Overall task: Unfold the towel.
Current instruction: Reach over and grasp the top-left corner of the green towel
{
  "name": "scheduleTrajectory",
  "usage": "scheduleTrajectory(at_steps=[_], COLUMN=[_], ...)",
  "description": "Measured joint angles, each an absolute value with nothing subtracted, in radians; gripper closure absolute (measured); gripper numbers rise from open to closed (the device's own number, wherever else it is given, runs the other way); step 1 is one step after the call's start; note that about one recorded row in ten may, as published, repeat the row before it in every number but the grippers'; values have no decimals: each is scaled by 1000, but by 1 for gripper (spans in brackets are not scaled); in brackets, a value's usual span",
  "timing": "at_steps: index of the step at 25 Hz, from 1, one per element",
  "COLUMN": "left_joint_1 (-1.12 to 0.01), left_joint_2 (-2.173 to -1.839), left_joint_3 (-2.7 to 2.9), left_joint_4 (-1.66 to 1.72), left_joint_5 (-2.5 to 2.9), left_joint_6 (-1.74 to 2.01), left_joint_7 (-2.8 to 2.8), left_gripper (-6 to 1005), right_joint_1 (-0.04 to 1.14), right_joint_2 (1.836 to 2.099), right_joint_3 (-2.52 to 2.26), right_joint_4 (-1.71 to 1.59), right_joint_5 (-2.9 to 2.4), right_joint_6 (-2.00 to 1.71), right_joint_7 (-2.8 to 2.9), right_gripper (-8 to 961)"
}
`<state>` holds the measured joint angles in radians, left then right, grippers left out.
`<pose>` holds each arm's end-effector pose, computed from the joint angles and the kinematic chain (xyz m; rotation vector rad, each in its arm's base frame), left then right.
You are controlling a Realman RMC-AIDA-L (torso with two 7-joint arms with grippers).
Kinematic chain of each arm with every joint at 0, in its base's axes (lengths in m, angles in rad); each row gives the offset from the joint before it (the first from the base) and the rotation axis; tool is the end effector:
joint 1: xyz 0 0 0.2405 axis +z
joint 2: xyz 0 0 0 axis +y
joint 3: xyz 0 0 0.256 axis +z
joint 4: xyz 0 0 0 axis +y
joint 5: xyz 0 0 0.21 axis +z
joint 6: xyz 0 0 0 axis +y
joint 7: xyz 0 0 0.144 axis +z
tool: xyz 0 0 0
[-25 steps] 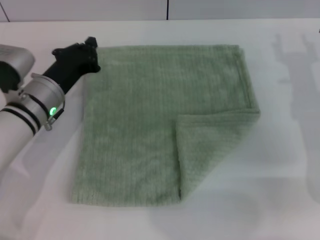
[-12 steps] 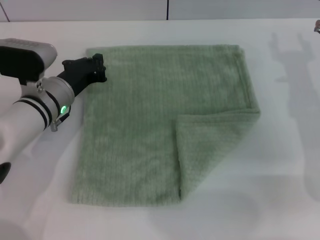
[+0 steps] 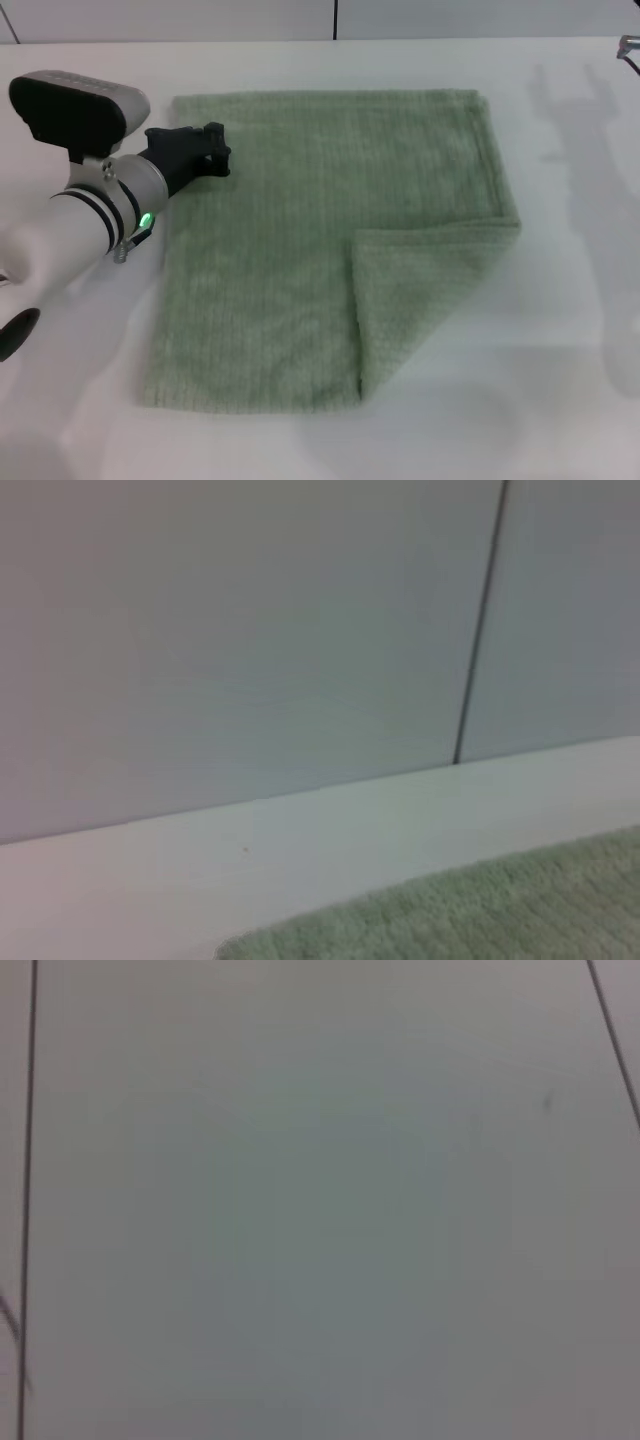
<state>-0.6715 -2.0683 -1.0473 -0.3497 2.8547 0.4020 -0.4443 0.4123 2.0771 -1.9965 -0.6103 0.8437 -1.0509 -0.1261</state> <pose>-0.2630 0.4052 -0.0881 -2.0465 -0.7841 -0.3857 0.2483 0.3788 0.0191 -1.3457 0.4548 0.8859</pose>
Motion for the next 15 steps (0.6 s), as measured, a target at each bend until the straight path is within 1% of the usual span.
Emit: scheduleTrajectory(at_steps=[15], left_joint_1=[-691], left_joint_2=[-2069], left_joint_3=[-1040], left_joint_4=[-330], left_joint_5=[2855], left_joint_6=[379], left_joint_7=[-437], left_gripper=[1001], right_joint_1=[423], right_joint_2=[2076], right_joint_3=[-2011], right_joint_4=[-614], right_joint_5=[844], right_joint_6=[-1031], right_joint_7=[-130], right_gripper=[263])
